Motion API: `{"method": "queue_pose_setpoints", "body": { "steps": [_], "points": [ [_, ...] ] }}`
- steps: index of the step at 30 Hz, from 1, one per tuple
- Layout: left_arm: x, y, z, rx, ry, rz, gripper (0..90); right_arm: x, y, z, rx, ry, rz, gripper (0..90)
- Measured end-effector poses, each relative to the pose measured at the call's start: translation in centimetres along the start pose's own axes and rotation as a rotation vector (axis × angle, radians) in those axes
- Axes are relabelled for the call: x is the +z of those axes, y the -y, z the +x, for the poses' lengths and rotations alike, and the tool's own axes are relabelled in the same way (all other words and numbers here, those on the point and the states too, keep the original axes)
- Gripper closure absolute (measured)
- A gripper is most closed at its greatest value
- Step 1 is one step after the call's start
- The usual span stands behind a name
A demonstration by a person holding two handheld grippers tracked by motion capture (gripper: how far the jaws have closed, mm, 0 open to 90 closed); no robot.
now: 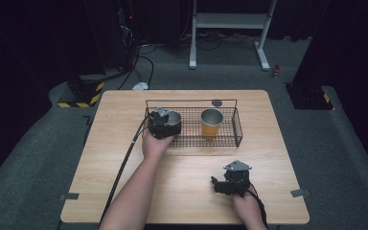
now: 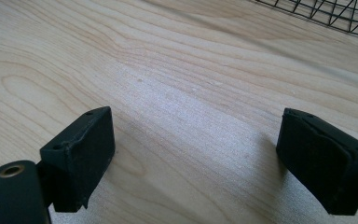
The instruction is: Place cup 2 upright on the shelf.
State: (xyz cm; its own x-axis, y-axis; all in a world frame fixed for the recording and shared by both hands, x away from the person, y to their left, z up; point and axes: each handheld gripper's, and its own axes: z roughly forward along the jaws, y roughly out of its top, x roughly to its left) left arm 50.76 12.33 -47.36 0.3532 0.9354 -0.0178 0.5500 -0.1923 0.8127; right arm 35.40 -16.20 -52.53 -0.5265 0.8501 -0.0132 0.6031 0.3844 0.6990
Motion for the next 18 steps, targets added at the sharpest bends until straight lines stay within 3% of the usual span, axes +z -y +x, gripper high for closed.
{"method": "queue_pose_setpoints", "body": {
  "steps": [5,10,18],
  "points": [
    [0.10,0.08,-0.12,0.020,-0.009,0.006,18.8,0.00,0.00,0.00,0.000,0.000,0.000,11.4],
    [0.15,0.04,-0.16,0.016,-0.008,0.008,18.8,0.00,0.00,0.00,0.000,0.000,0.000,11.4],
    [0.19,0.15,-0.23,0.037,-0.012,0.043,18.8,-0.01,0.00,-0.02,-0.002,0.000,0.001,11.4]
  ]
}}
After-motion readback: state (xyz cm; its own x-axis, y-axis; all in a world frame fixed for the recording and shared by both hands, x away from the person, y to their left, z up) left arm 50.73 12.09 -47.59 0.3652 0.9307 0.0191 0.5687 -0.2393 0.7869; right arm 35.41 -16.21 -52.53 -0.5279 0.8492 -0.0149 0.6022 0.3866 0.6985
